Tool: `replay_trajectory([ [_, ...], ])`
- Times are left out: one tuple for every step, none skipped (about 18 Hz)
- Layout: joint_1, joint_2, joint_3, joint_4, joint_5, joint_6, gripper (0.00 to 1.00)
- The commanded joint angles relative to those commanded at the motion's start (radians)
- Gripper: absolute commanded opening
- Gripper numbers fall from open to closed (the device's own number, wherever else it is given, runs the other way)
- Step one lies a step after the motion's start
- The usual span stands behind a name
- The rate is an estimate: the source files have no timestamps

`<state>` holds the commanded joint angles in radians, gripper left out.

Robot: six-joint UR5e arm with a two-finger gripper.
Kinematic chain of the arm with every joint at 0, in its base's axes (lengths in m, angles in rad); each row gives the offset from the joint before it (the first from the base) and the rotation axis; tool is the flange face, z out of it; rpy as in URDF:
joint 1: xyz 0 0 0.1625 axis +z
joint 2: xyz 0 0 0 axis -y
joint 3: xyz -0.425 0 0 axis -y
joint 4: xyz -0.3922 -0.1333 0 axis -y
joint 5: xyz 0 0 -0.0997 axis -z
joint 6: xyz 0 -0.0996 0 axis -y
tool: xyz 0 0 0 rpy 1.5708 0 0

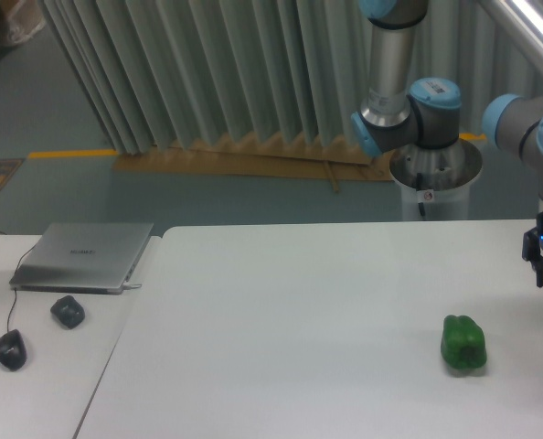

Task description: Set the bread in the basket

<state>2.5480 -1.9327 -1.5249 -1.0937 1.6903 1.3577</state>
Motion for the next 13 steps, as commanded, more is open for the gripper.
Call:
replay_trajectory([
  [-0.002,-0.017,0.009,0.011,0.008,-0.005,1.0],
  [-0.003,-0.034,0.021,0.024,0.011,-0.012,1.0],
  [-0.009,-0.051,0.037,0.034,0.012,-0.031,1.0],
  [-0.014,-0.064,0.051,0.035,0.012,-0.046,1.0],
  [-0.014,-0.078,0.061,0.041,0.014,-0.048,1.0],
  [-0.014,-0.092,0.075,0.048,0.014,-0.048,1.0],
  [-0.014,-0.104,0.083,0.054,0.014,-0.048,1.0],
  [-0.014,-0.115,0.084,0.063,0.014,-0.046,1.0],
  [-0.015,-0.126,0.084,0.074,0.014,-0.045,1.0],
  [-0.015,-0.132,0.084,0.077,0.012,-0.045,1.0],
  [-0.018,-0.138,0.084,0.078,0.014,-0.043,1.0],
  [-0.023,-0.153,0.084,0.083,0.014,-0.043,1.0],
  [-0.023,-0.16,0.083,0.081,0.016,-0.043,1.0],
])
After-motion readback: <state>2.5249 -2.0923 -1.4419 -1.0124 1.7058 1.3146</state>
